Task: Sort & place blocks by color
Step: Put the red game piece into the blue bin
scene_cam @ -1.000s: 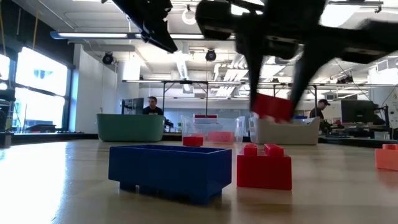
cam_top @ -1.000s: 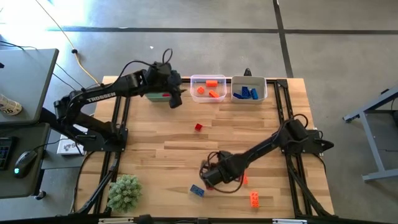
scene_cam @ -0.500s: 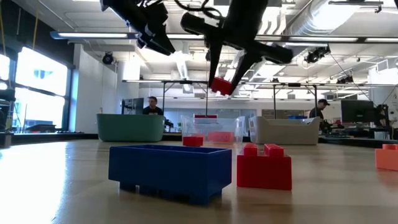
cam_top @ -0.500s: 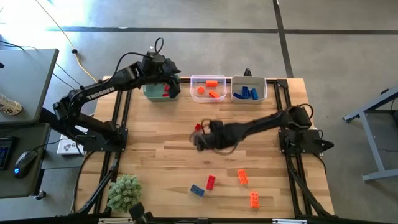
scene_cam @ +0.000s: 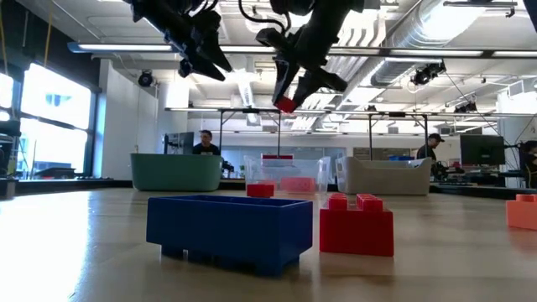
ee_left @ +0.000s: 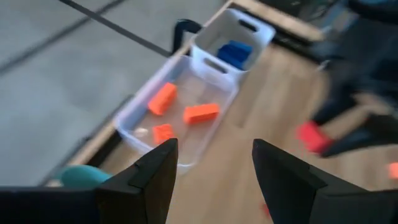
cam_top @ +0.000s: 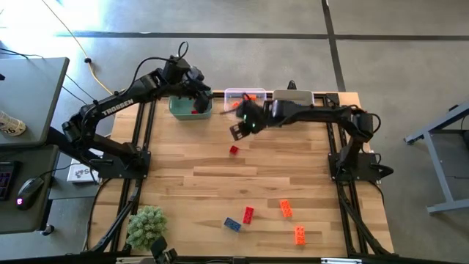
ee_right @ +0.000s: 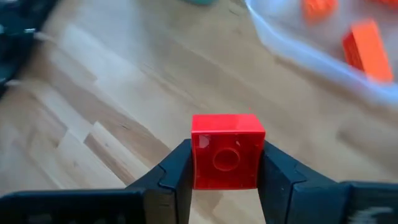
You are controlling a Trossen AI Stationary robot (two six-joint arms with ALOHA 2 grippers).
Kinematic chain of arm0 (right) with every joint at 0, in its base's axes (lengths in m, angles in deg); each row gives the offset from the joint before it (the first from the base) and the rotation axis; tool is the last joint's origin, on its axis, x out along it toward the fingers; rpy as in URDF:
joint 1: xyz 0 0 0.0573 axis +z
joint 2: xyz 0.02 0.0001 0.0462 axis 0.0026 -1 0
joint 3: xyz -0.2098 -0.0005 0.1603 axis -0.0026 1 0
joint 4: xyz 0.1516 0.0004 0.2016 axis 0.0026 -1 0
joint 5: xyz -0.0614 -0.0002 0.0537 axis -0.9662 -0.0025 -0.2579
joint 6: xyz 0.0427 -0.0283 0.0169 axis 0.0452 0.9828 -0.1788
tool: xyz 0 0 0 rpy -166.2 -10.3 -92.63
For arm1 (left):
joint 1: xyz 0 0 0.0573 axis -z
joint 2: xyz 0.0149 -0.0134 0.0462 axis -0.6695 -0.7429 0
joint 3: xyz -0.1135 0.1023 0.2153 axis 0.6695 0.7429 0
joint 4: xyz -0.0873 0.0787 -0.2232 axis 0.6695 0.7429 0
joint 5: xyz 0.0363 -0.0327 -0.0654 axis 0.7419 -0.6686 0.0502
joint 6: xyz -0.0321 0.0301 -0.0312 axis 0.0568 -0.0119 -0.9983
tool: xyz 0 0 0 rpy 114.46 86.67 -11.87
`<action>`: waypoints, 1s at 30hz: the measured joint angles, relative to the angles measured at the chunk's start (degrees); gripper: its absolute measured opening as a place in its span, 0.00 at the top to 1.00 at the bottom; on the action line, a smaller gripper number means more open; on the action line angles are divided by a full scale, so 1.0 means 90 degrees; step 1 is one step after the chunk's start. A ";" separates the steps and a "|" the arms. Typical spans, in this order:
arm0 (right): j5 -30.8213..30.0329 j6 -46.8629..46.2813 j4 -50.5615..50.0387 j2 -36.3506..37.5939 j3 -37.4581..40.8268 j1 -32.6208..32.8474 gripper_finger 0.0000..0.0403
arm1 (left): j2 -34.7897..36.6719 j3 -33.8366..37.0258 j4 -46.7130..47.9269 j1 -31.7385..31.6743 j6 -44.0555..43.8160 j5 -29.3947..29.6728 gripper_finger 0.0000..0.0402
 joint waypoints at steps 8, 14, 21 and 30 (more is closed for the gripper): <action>0.1614 0.2268 0.0914 0.0000 0.0000 -0.0936 0.72 | 0.0000 0.0000 0.0000 -0.0244 -0.0603 -0.1052 0.51; 0.2463 0.3197 0.1554 -0.0002 0.0000 -0.1469 0.72 | 0.0000 0.0000 0.0000 -0.0242 -0.0945 -0.1046 0.51; 0.2504 0.3439 0.2452 -0.0005 0.0000 -0.1887 0.72 | 0.0000 0.0000 0.0004 -0.0354 -0.1221 -0.0814 0.51; 0.2582 0.3465 0.3528 -0.0012 0.0000 -0.2101 0.72 | -0.0002 0.0000 0.0019 -0.0540 -0.1219 -0.1039 0.51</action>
